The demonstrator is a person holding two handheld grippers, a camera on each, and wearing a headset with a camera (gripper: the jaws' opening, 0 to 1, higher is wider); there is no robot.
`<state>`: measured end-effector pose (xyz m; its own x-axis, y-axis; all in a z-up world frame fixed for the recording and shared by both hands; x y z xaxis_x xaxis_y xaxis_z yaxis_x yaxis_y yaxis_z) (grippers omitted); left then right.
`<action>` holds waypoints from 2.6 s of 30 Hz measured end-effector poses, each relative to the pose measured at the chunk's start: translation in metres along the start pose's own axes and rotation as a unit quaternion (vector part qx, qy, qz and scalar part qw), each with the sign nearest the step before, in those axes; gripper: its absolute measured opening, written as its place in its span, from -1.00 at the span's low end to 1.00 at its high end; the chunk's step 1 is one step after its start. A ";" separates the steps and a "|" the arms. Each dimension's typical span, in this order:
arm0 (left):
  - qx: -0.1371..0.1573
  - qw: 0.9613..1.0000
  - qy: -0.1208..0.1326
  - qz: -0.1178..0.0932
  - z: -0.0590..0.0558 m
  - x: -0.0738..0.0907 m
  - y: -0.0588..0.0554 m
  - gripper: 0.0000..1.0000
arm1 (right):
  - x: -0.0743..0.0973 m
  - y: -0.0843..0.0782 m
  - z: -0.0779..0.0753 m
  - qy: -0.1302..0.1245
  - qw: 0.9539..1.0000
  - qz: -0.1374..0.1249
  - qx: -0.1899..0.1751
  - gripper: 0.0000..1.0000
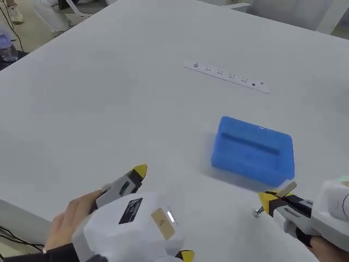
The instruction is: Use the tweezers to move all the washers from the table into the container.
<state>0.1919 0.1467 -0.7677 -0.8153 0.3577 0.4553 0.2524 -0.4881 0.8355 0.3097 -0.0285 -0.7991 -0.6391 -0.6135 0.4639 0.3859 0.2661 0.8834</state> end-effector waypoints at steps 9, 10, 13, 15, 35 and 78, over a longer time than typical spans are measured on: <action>-0.004 1.000 -0.002 0.004 -0.001 0.000 -0.001 0.88 | 0.004 -0.003 0.002 -0.001 1.000 -0.003 0.001 -0.92; -0.004 1.000 -0.001 0.004 -0.001 0.000 -0.001 0.88 | 0.004 -0.003 0.001 -0.001 1.000 -0.004 0.001 -0.92; -0.005 1.000 0.001 0.005 0.000 0.000 -0.002 0.88 | 0.005 -0.003 0.001 0.003 1.000 -0.004 -0.002 -0.93; -0.003 1.000 0.003 -0.002 0.001 0.000 0.001 0.87 | 0.005 -0.004 0.001 0.005 1.000 -0.004 -0.002 -0.94; -0.006 1.000 0.005 -0.001 0.001 0.000 0.000 0.86 | 0.005 -0.004 0.000 0.005 1.000 0.002 0.000 -0.95; 0.080 0.993 0.018 -0.083 0.015 0.013 0.025 0.71 | -0.020 0.076 -0.034 -0.021 0.997 -0.067 -0.013 -0.95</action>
<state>0.1957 0.1516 -0.7366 -0.8703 0.3915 0.2988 0.1911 -0.2906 0.9376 0.3748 -0.0215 -0.7440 -0.7136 -0.6098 0.3448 0.3122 0.1638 0.9358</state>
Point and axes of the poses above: the centre of the closed fingertips' face, and the gripper's own axes: x roughly backward along the fingers, z roughly to its left, y roughly out of its top, the point moved 4 cm from there along x, roughly backward along the fingers, and after that the axes turned 11 degrees about -z, right-handed, at the moved point
